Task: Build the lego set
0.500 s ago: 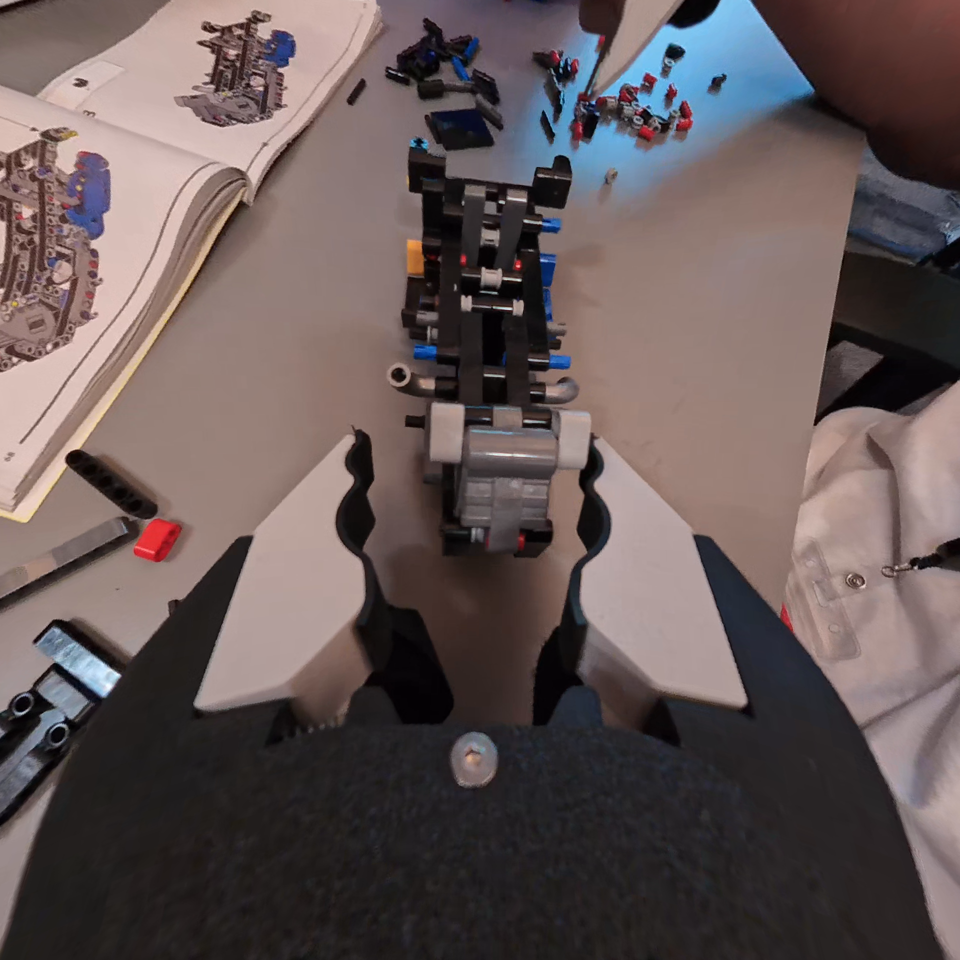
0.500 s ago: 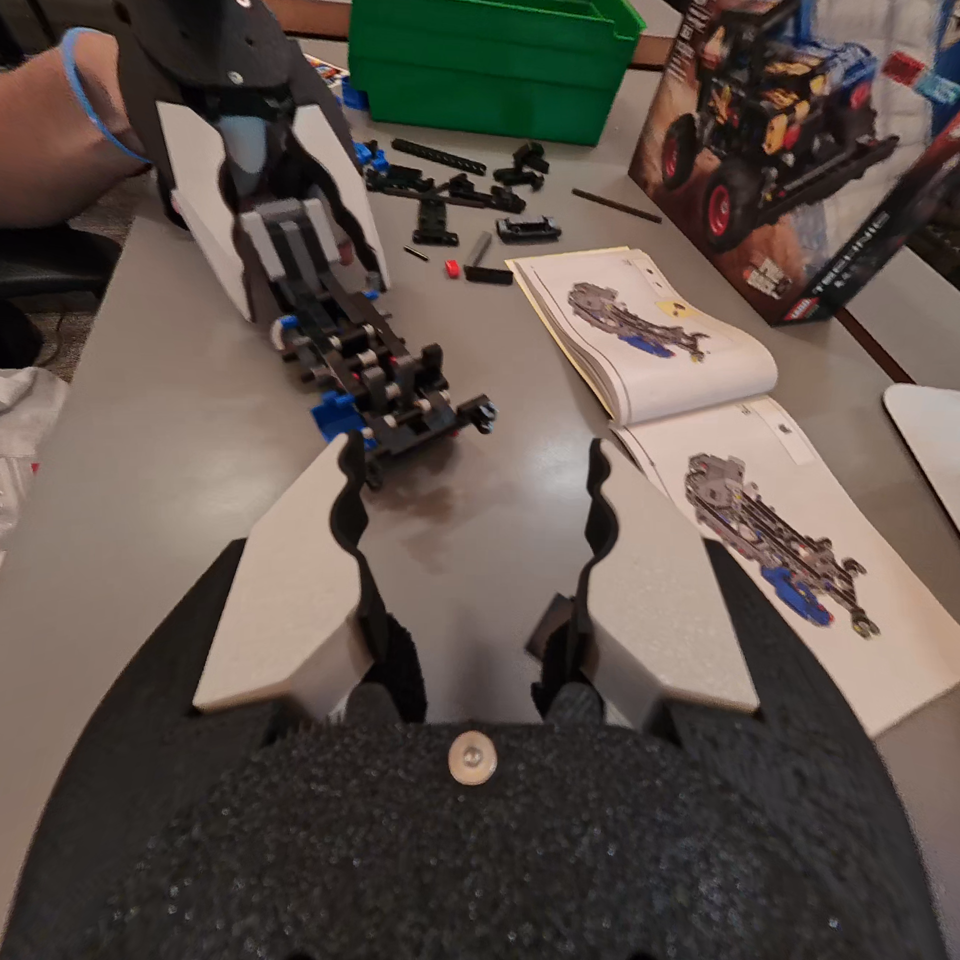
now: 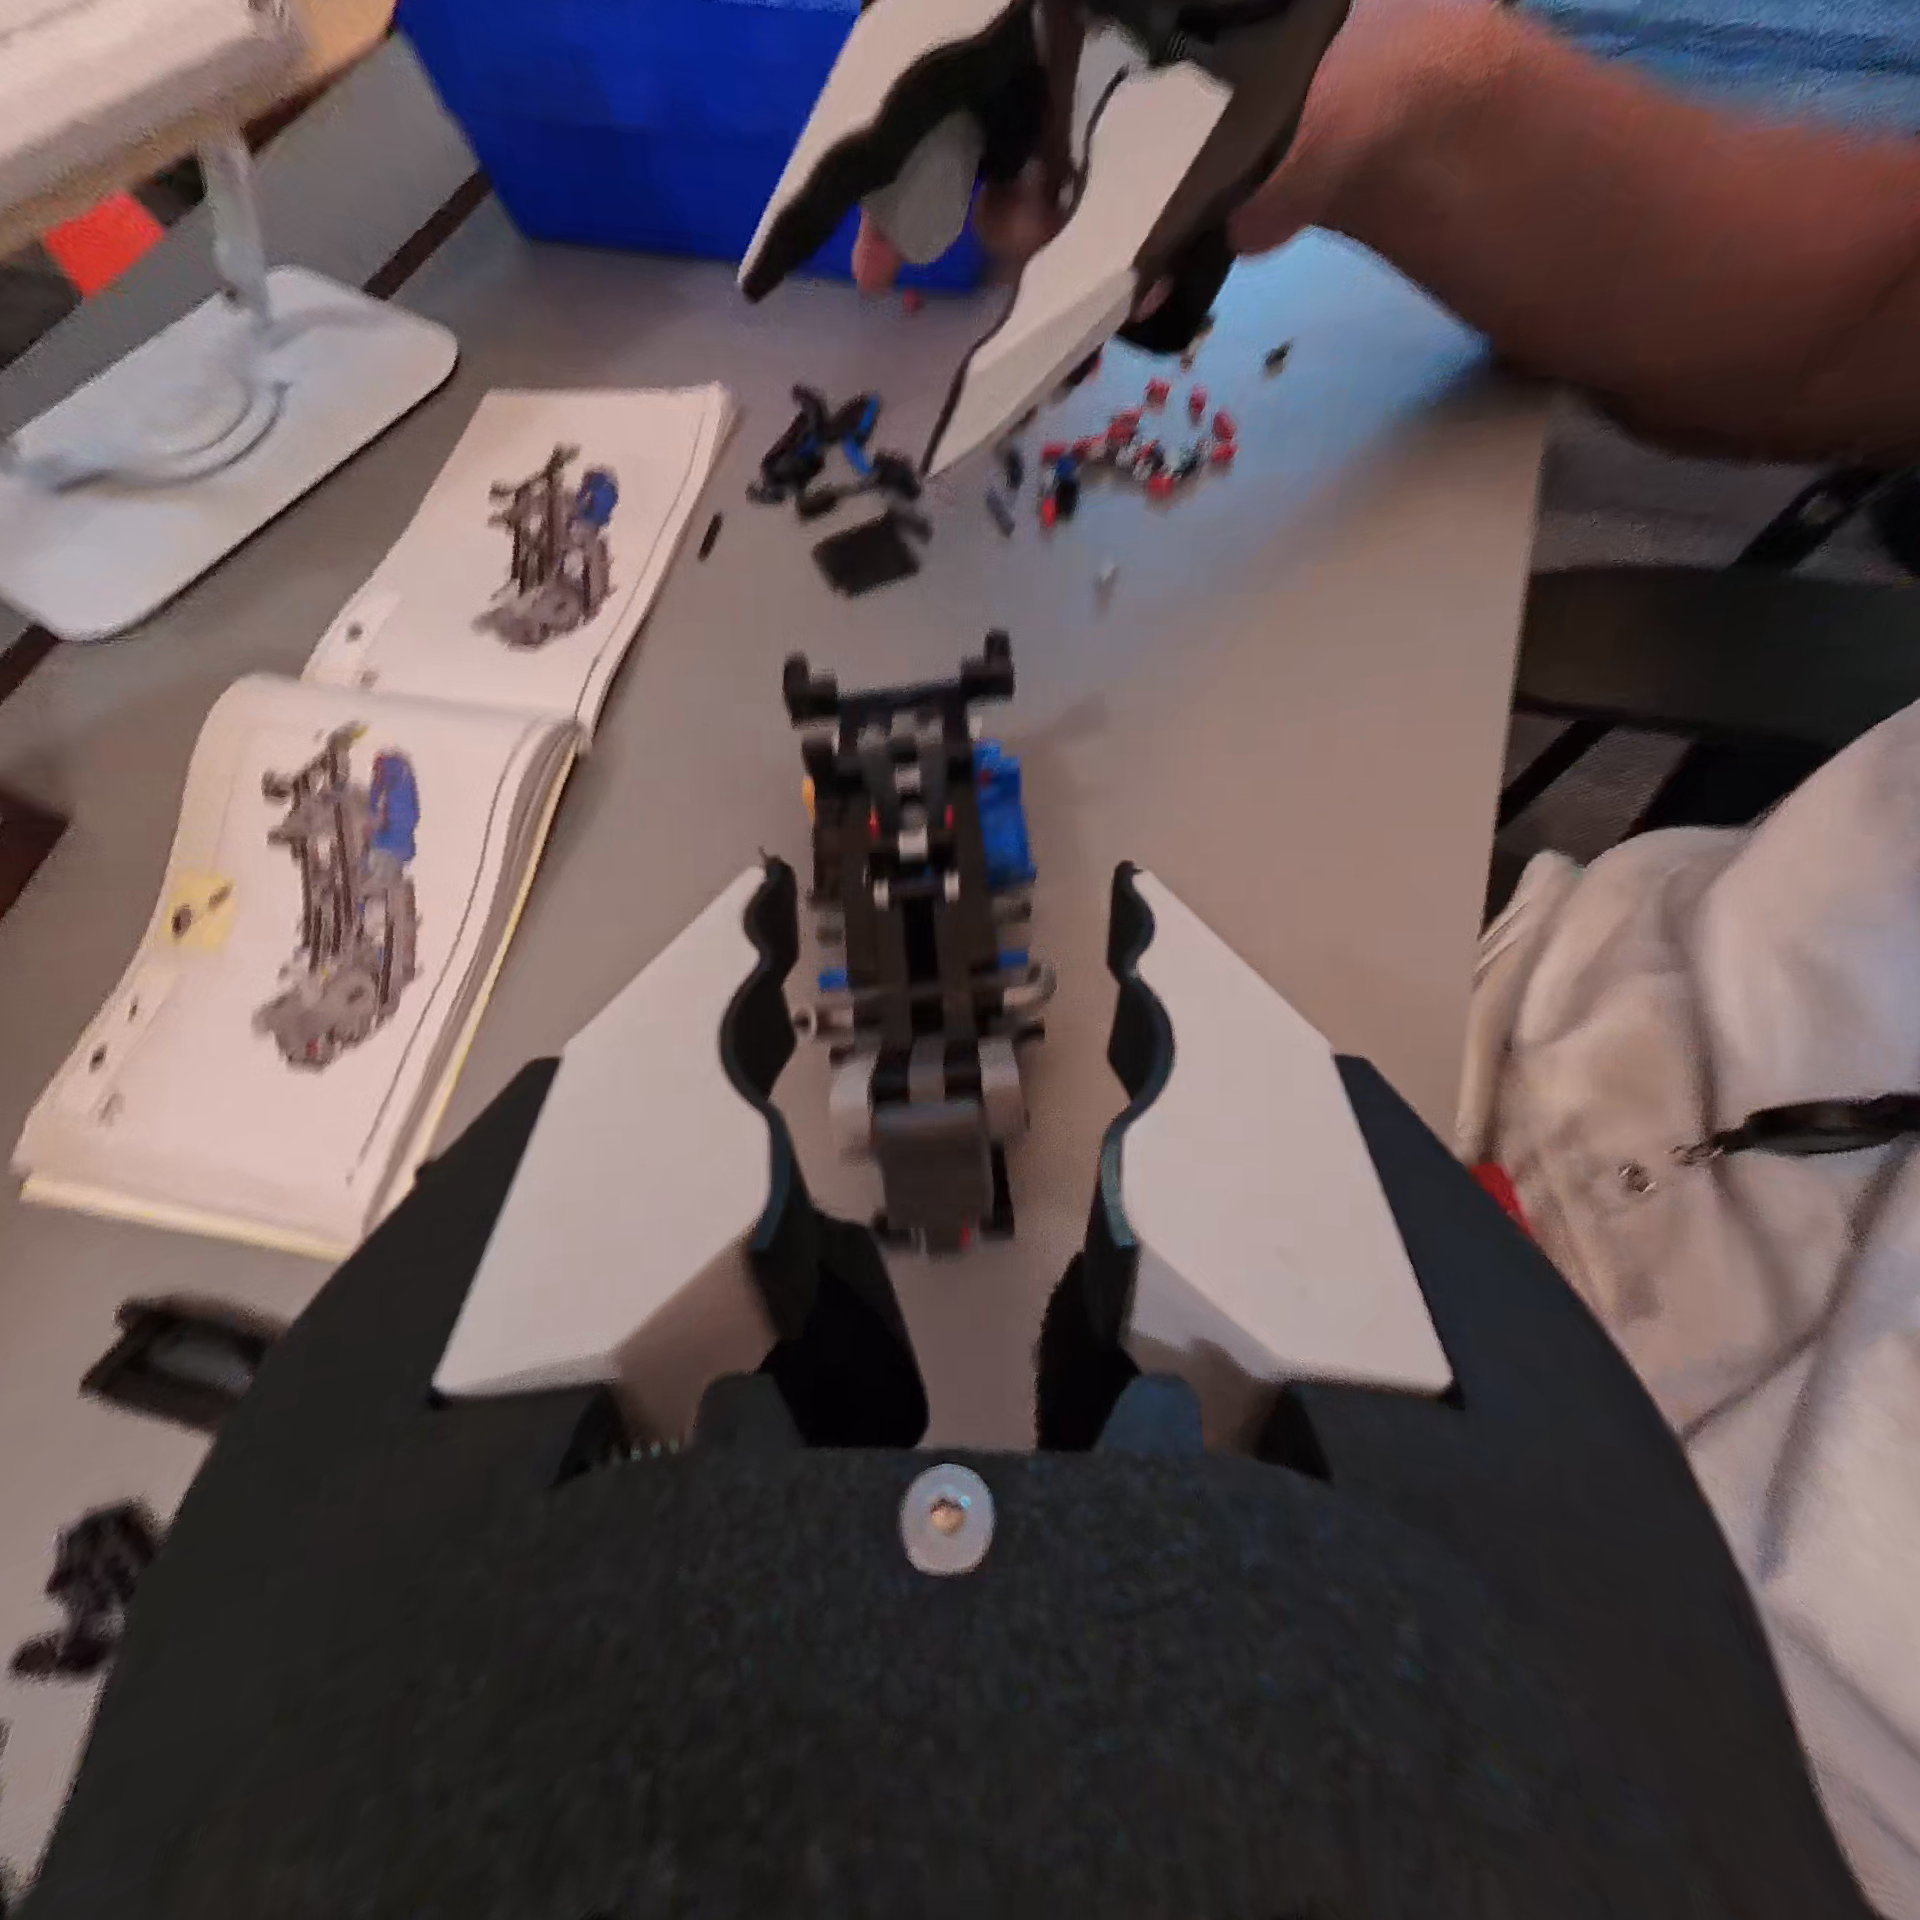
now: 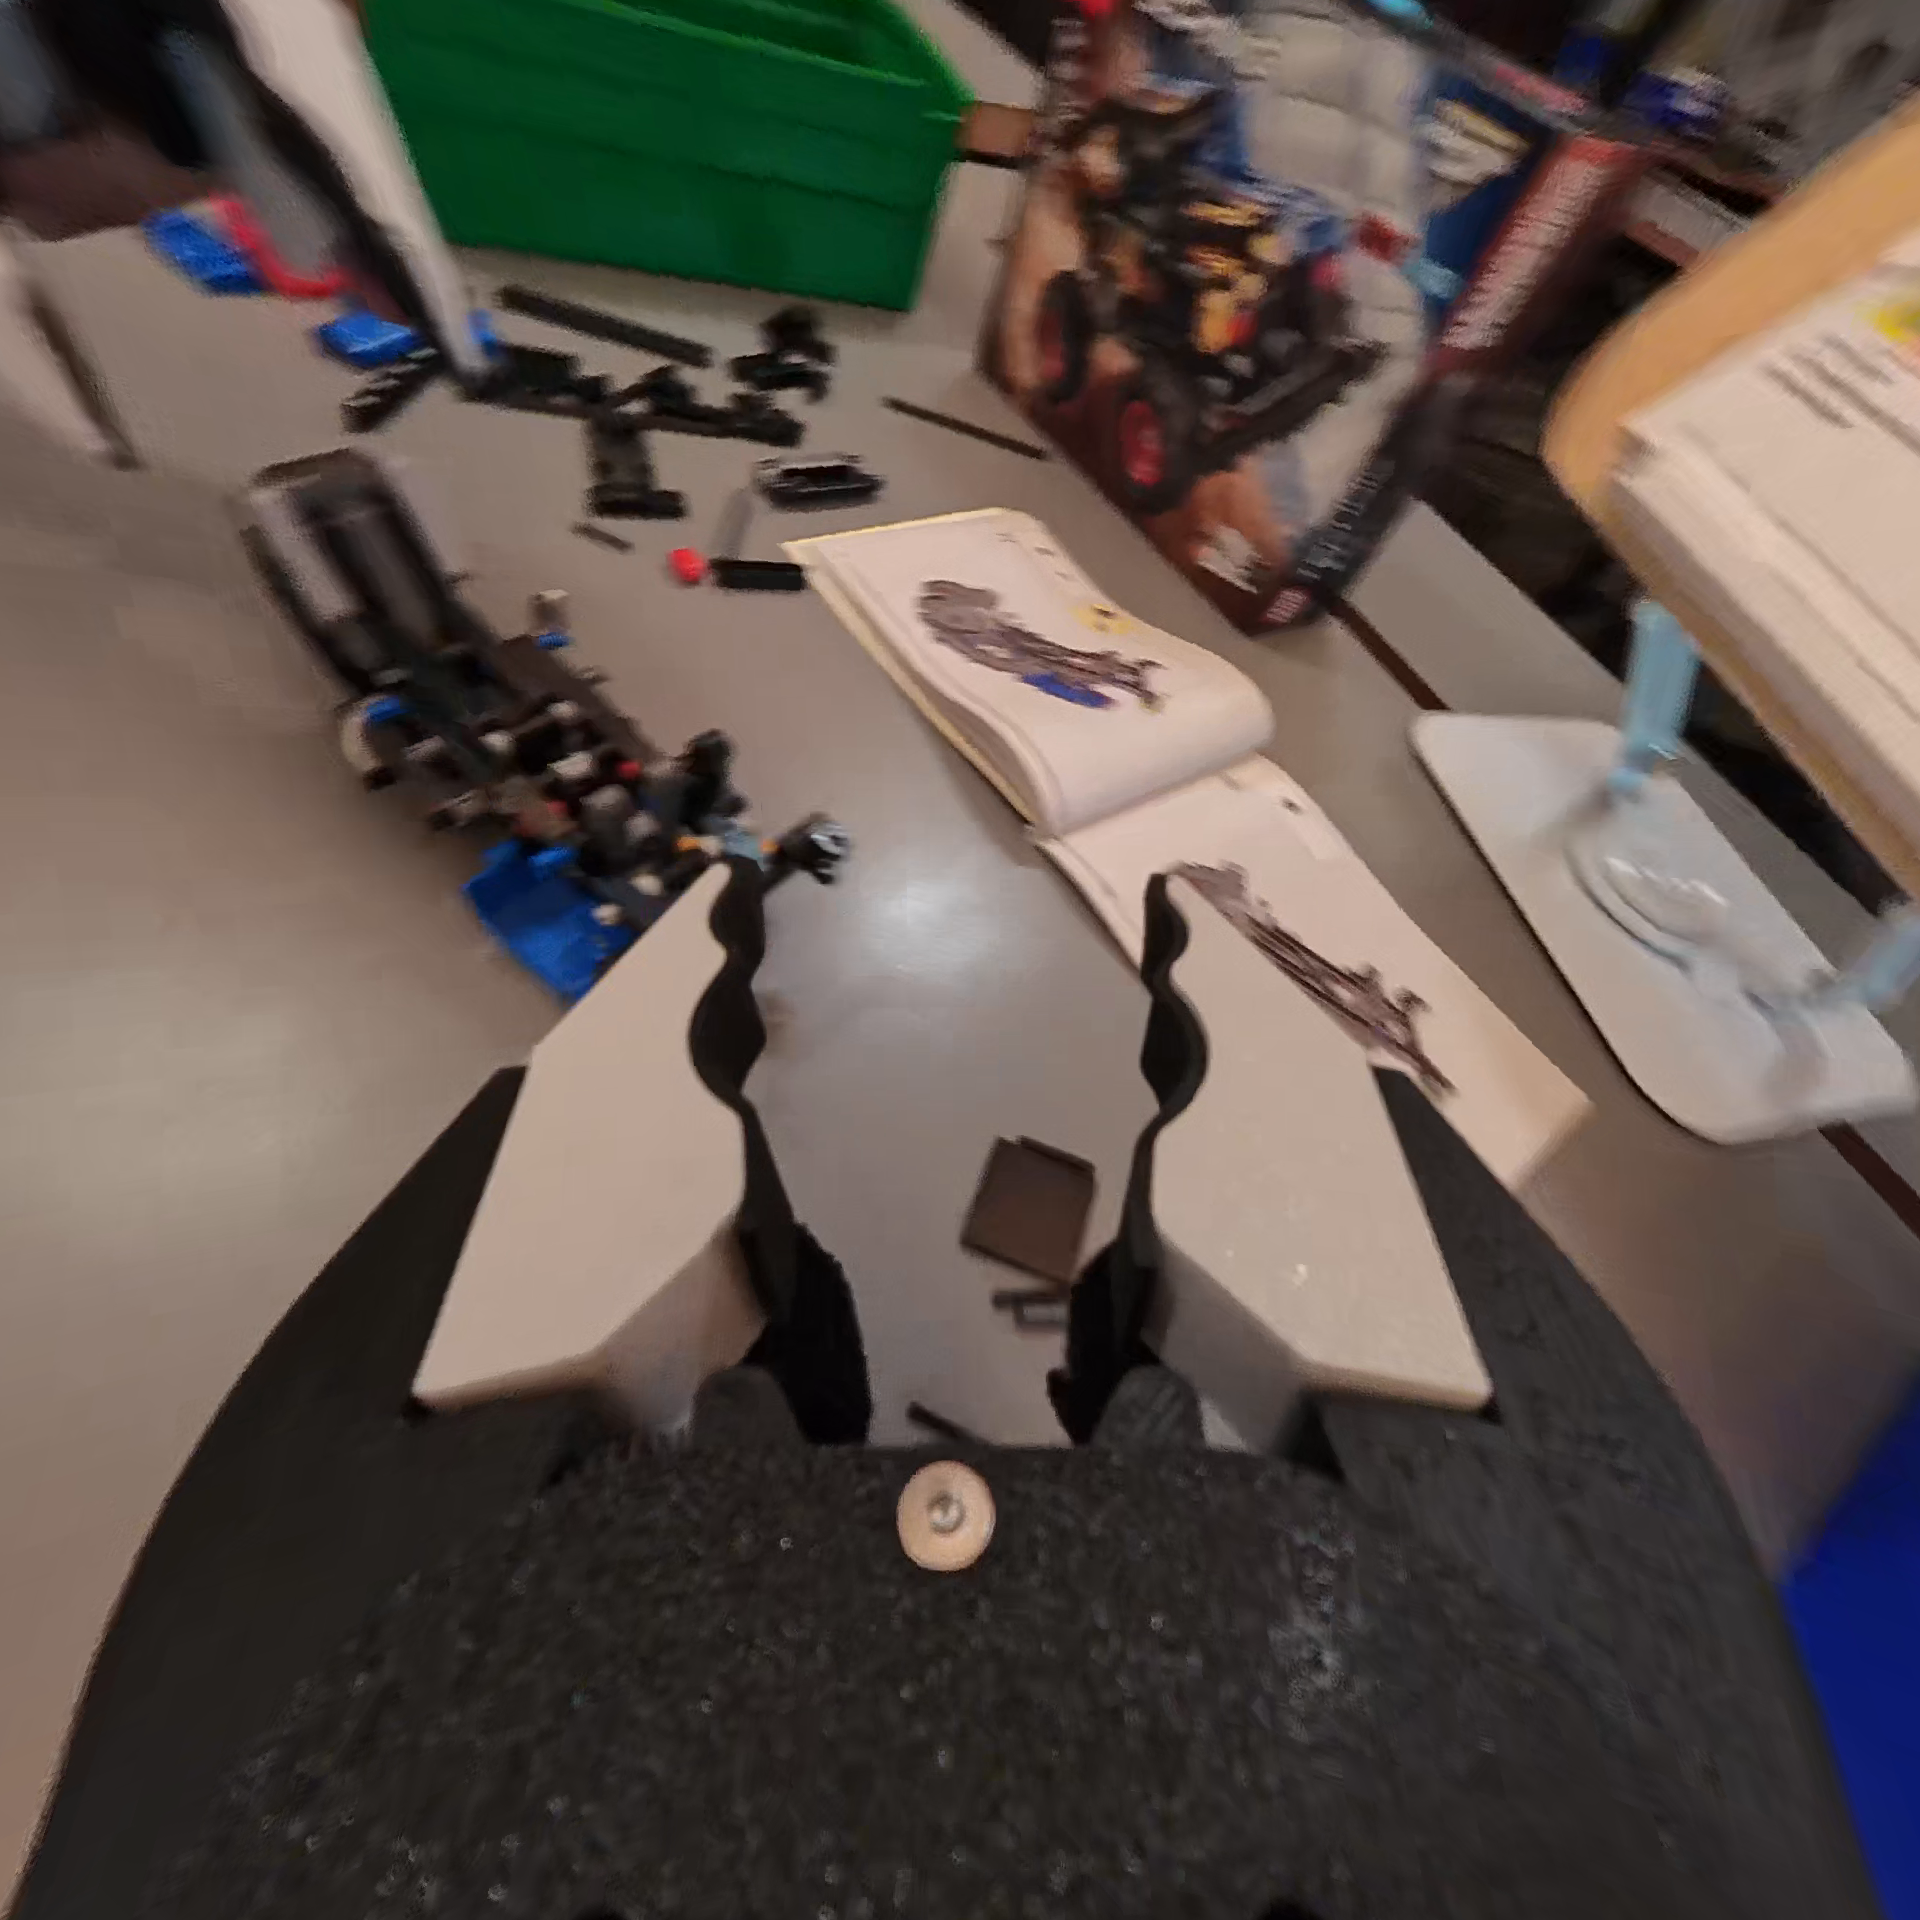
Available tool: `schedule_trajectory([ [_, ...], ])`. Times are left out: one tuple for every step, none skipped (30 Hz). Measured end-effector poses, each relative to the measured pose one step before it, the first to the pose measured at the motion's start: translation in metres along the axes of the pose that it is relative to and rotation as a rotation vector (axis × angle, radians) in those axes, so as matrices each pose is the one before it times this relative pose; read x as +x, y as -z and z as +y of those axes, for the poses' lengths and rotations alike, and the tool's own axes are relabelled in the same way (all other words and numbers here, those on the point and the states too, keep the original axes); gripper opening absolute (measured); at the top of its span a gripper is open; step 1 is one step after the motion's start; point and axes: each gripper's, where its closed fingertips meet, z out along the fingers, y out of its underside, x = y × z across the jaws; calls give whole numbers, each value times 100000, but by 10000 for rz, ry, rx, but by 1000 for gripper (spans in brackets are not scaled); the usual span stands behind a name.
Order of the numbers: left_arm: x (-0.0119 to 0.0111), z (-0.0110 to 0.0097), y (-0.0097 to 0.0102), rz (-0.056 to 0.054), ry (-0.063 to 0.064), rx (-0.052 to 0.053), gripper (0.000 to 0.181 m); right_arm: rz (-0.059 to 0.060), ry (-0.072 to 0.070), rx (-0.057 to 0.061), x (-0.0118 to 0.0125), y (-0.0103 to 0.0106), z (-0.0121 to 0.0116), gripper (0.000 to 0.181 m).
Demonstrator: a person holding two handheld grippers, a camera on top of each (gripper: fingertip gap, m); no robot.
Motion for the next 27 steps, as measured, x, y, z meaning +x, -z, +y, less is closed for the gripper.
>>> schedule_trajectory([
  [-40,-1643,-208,268,39,200,51,689,-401,24,1196,746,273,73],
  [-369,-1852,-460,191,138,234,45,839,-346,30,1370,714,408,72],
  [-660,-1648,-848,113,186,77,41,904,-294,14,1434,597,515,70],
  [-939,-1100,-1303,11,107,-266,41,608,-319,98,953,390,449,67],
  [-1336,-608,-1630,-226,-49,-547,41,348,-423,126,526,210,432,63],
  [-1594,-437,-1832,-437,-147,-571,41,330,-429,-43,526,57,544,59],
  [-1329,-363,-1963,-338,-239,-530,41,297,-234,-197,510,-43,467,59],
  [-831,-287,-2056,-79,-310,-506,42,220,23,-87,394,-92,219,59],
  [-635,-225,-2040,2,-252,-467,42,257,140,-77,472,-156,217,59],
  [-552,-157,-1951,12,-180,-440,42,255,121,-186,556,-262,475,58],
  [-384,-77,-1784,46,-197,-433,43,60,92,-328,276,-300,659,59],
  [-320,-39,-1547,14,-203,-390,43,-13,55,-285,110,-211,560,60],
  [-383,-42,-1323,-73,-220,-316,43,92,20,-120,219,-51,284,61],
  [-409,-77,-1122,-140,-269,-245,44,80,31,31,144,66,9,60],
  [-445,-157,-912,-190,-255,-141,44,17,6,81,64,104,-101,60],
  [-290,-241,-749,-101,-191,-46,43,9,-45,56,83,73,-72,59],
  [-35,-184,-679,68,-122,-56,43,-17,-78,-5,75,11,38,59],
  [27,-76,-637,122,-37,-113,44,-18,-71,-52,81,0,117,59],
  [25,-57,-599,118,2,-116,45,6,-22,-41,86,0,112,59],
  [-16,-71,-534,85,-14,-92,46,30,33,-20,89,23,59,59],
  [-119,-61,-479,16,-8,-84,46,68,56,-7,125,35,31,59],
  [-203,-72,-404,-25,36,-71,46,54,52,-35,100,26,79,58],
  [-107,-107,-327,30,54,-37,46,-12,52,-42,-6,26,84,58],
  [-49,-116,-262,73,57,-14,46,-5,17,-32,24,19,82,58],
  [-53,-88,-229,60,46,-20,45,-5,5,-13,31,42,42,58],
  [-172,-8,-221,-16,22,-59,44,-46,12,-1,-23,30,34,58],
  [-144,26,-239,-12,-6,-69,44,-29,2,-24,12,18,81,58],
])
